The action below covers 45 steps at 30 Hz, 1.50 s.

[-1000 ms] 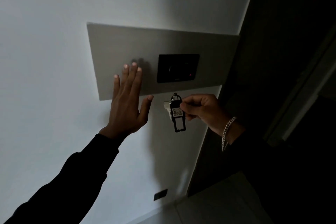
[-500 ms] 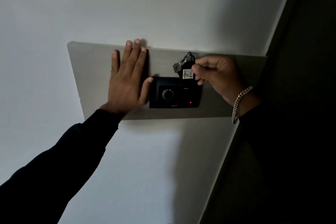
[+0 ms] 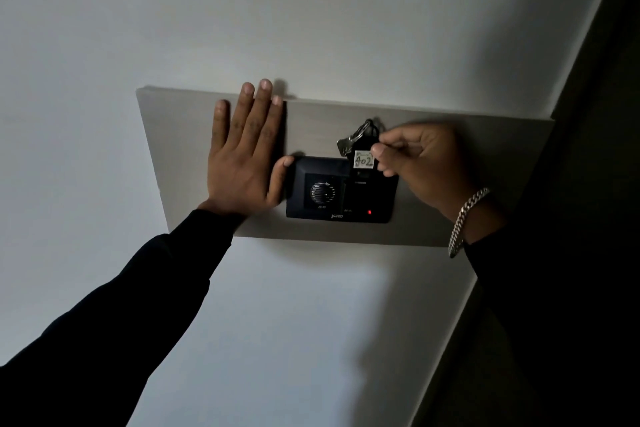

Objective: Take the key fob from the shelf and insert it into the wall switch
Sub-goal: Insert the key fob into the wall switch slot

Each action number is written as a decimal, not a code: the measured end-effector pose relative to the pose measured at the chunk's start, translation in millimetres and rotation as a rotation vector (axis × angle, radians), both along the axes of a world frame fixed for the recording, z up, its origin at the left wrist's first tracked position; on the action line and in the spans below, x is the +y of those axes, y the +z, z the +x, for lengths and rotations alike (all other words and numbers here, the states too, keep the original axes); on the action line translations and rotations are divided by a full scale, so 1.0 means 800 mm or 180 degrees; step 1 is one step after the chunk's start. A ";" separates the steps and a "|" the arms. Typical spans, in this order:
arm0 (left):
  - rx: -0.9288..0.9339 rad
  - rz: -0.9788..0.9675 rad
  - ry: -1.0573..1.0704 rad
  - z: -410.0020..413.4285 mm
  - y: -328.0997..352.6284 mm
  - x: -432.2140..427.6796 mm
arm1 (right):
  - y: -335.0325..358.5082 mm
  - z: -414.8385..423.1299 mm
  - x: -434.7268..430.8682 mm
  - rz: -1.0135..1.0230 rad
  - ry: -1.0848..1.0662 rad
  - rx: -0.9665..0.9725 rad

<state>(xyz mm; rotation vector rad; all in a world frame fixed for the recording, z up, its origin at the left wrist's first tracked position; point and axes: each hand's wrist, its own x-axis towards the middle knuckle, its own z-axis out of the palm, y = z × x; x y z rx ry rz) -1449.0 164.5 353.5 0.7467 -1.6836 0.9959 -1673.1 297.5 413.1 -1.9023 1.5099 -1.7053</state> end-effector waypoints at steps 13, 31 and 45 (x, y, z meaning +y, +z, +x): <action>-0.0010 0.0026 -0.0085 0.003 0.004 0.004 | 0.038 0.006 0.020 -0.0558 -0.0668 0.1865; -0.0065 0.0011 -0.0021 0.012 0.000 -0.004 | 0.024 0.015 0.001 -0.1221 -0.0553 0.1665; -0.0100 0.0027 0.0017 0.012 0.001 -0.006 | -0.005 0.011 -0.010 -0.1440 -0.0446 0.1481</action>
